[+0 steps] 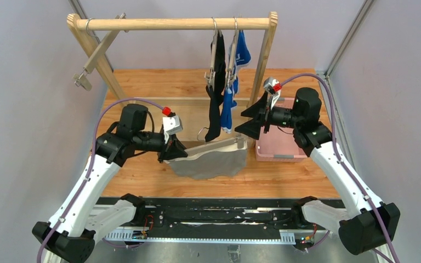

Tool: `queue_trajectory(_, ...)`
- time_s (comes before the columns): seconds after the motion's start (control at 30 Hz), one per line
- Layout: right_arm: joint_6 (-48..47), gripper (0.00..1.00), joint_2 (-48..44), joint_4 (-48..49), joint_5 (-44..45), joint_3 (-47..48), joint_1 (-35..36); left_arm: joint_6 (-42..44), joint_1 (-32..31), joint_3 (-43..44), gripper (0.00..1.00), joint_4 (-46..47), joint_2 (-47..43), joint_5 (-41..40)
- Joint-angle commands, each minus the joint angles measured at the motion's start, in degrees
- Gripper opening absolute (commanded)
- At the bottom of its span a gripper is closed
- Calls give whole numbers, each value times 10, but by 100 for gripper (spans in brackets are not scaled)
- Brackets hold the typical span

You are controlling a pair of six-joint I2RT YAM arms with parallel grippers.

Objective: Remove the underwear clipped to the hanger

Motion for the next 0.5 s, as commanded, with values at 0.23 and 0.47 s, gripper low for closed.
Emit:
queue_trajectory(0.23, 36, 80, 2, 48, -118, -30, -10, 6, 3, 23, 0, 12, -57, 7)
queue_trajectory(0.47, 63, 71, -6, 69, -135, -48, -10, -2, 3, 23, 0, 18, -58, 3)
